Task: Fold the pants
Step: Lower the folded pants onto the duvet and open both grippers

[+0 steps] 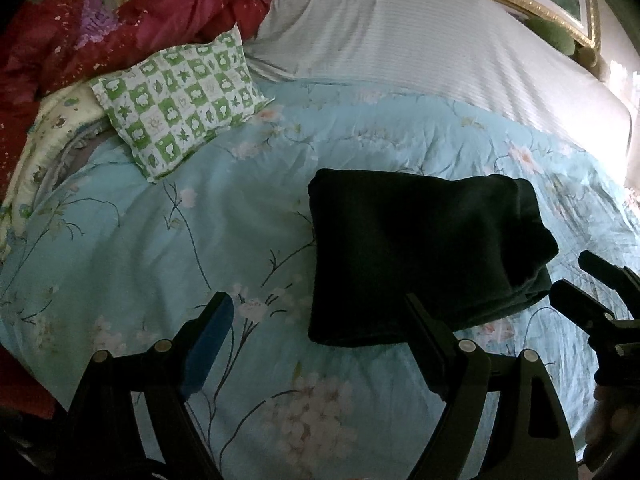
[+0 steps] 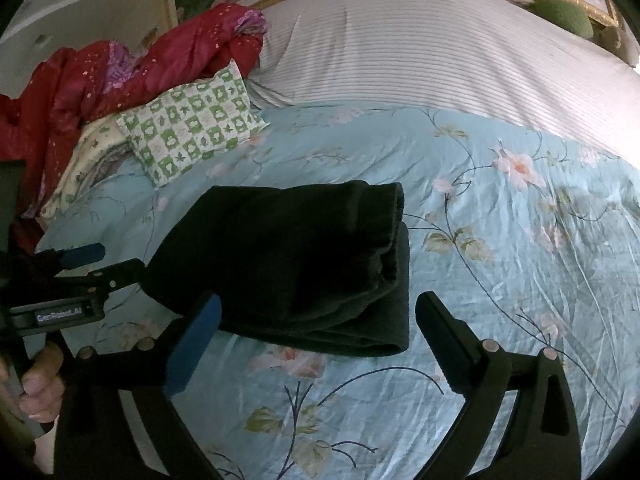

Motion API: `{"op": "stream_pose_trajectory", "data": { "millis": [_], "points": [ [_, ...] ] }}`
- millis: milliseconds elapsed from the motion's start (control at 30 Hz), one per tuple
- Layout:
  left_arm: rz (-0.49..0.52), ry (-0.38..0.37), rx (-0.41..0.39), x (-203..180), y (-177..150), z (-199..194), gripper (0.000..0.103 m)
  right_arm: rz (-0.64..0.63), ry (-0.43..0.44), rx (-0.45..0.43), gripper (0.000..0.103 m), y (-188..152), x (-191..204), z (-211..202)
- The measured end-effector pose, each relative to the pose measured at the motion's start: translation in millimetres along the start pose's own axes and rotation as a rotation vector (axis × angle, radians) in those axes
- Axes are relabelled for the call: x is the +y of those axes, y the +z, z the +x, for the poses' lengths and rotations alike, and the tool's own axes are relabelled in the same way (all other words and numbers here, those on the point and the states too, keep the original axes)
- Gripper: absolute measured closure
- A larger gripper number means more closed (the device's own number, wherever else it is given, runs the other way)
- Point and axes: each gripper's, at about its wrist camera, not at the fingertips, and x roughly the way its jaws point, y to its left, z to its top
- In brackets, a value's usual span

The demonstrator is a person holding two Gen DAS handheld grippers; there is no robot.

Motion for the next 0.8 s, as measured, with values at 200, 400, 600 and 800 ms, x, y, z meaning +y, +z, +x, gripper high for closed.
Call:
{"op": "stream_pose_trajectory", "data": {
  "millis": [200, 400, 600, 800],
  "points": [
    [0.0, 0.007, -0.017, 2, -4, -1, 0.018, -0.007, 0.003, -0.022, 0.003, -5, 3, 3],
    [0.007, 0.009, -0.018, 2, -9, 1, 0.018, 0.003, 0.001, -0.025, 0.003, -11, 5, 10],
    [0.003, 0.009, -0.044, 4, -13, 0, 0.018, -0.006, 0.014, -0.053, 0.003, -14, 7, 12],
    [-0.003, 0.002, -0.062, 7, -14, 1, 0.018, -0.049, 0.019, -0.095, 0.002, -13, 15, 14]
  ]
}}
